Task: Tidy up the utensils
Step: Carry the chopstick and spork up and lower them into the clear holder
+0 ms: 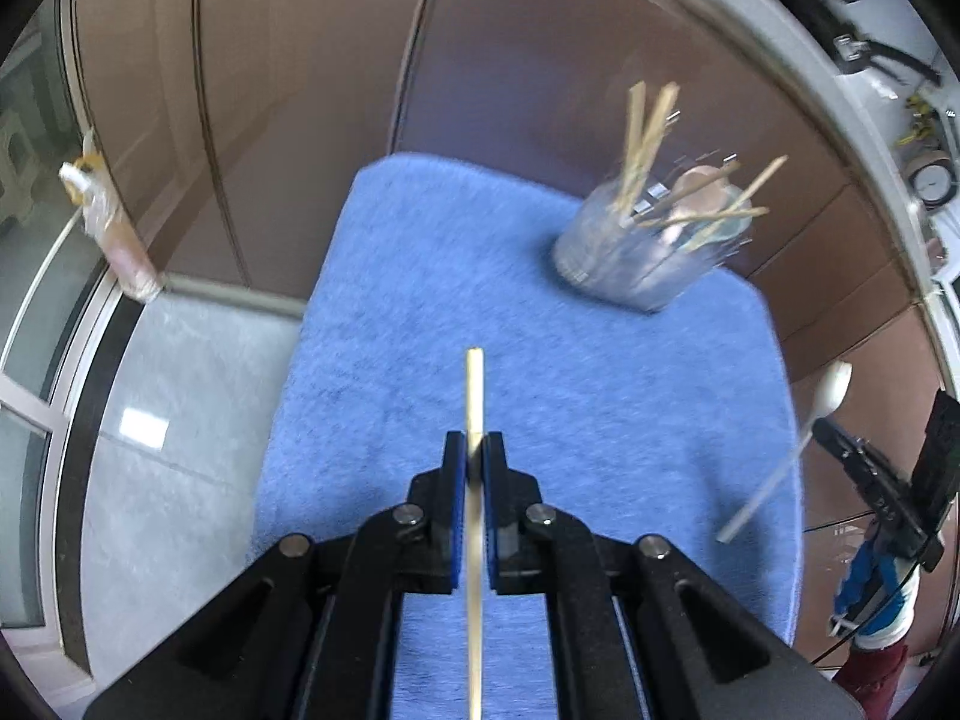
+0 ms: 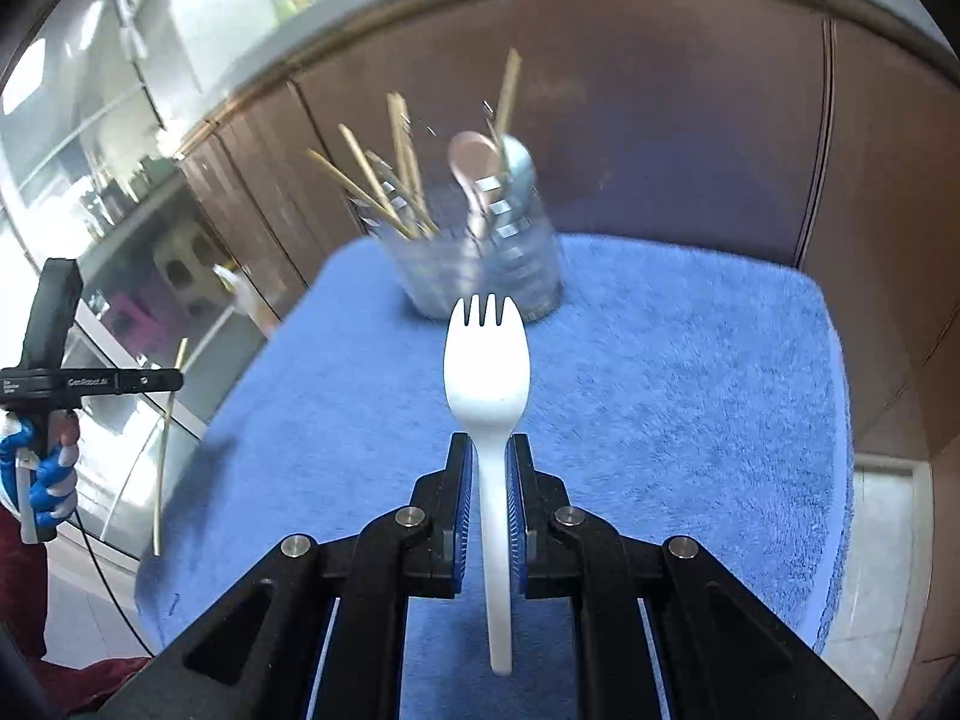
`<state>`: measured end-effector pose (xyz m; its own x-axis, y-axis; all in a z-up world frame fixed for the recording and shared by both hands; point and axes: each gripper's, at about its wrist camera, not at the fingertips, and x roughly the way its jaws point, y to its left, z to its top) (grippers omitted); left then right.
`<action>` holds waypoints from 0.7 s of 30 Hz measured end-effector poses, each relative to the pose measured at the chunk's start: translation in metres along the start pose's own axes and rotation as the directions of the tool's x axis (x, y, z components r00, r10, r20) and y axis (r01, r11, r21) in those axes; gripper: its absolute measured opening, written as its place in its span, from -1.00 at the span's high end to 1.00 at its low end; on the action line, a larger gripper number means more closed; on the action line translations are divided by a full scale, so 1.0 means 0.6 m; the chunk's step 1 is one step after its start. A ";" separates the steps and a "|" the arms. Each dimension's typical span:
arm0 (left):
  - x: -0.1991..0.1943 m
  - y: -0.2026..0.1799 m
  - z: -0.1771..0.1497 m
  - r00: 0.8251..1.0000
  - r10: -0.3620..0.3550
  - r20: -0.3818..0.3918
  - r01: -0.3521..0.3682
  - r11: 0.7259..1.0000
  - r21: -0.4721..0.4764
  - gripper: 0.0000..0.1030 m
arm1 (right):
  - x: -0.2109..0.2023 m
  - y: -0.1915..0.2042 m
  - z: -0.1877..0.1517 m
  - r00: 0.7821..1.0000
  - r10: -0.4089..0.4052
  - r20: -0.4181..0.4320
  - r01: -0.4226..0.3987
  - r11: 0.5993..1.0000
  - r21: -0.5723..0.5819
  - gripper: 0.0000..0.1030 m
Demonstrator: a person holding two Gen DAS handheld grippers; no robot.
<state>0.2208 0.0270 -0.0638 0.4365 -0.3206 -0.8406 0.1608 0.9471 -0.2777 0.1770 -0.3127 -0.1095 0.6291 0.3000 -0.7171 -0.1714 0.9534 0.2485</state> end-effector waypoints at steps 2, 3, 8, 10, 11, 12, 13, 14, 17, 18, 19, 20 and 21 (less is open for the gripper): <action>-0.018 -0.018 0.002 0.999 -0.014 0.039 0.013 1.000 0.015 0.91 | -0.020 0.010 -0.002 0.999 0.008 0.047 -0.007 1.000 -0.009 0.95; -0.026 -0.026 0.003 0.998 -0.023 0.053 0.022 0.999 0.024 0.91 | -0.030 0.016 -0.001 0.997 0.010 0.070 -0.009 1.000 -0.012 0.96; -0.045 -0.058 0.009 0.993 -0.057 0.104 0.051 0.997 0.061 0.91 | -0.055 0.036 0.002 0.992 0.011 0.125 -0.009 1.000 -0.018 0.99; -0.046 -0.066 0.008 0.991 -0.072 0.110 0.065 0.996 0.068 0.91 | -0.049 0.035 0.000 0.992 0.021 0.122 -0.019 1.000 -0.019 0.99; -0.046 -0.071 0.009 0.991 -0.076 0.113 0.068 0.995 0.071 0.91 | -0.041 0.030 -0.003 0.992 0.022 0.123 -0.020 1.000 -0.015 0.99; -0.046 -0.074 0.010 0.990 -0.080 0.114 0.072 0.995 0.073 0.91 | -0.038 0.026 -0.003 0.992 0.025 0.120 -0.024 1.000 -0.009 0.99; -0.046 -0.075 0.011 0.990 -0.085 0.113 0.077 0.994 0.074 0.91 | -0.033 0.021 -0.002 0.993 0.027 0.112 -0.027 1.000 0.000 0.99; -0.044 -0.078 0.014 0.990 -0.093 0.109 0.085 0.993 0.076 0.91 | -0.024 0.013 -0.002 0.995 0.028 0.093 -0.029 0.999 0.013 0.99; -0.039 -0.083 0.012 0.989 -0.102 0.105 0.094 0.992 0.080 0.91 | 0.019 -0.019 -0.002 1.000 0.027 0.012 -0.028 0.996 0.087 0.90; -0.035 -0.083 0.013 0.989 -0.106 0.102 0.098 0.992 0.081 0.91 | 0.037 -0.030 0.000 0.999 0.025 -0.023 -0.023 0.994 0.110 0.80; -0.029 -0.084 0.014 0.989 -0.108 0.099 0.101 0.992 0.081 0.91 | 0.054 -0.039 0.001 0.999 0.014 -0.049 -0.007 0.992 0.128 0.53; -0.024 -0.084 0.015 0.989 -0.112 0.095 0.104 0.991 0.081 0.91 | 0.071 -0.046 0.003 0.997 0.006 -0.077 0.005 0.990 0.140 0.29; -0.020 -0.084 0.015 0.989 -0.115 0.092 0.108 0.991 0.079 0.91 | 0.089 -0.053 0.005 0.994 0.001 -0.106 0.015 0.988 0.151 0.24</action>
<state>0.2153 -0.0169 -0.0357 0.4943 -0.4275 -0.7569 0.2769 0.9028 -0.3291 0.2184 -0.3274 -0.1537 0.5450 0.3030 -0.7818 -0.0457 0.9418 0.3332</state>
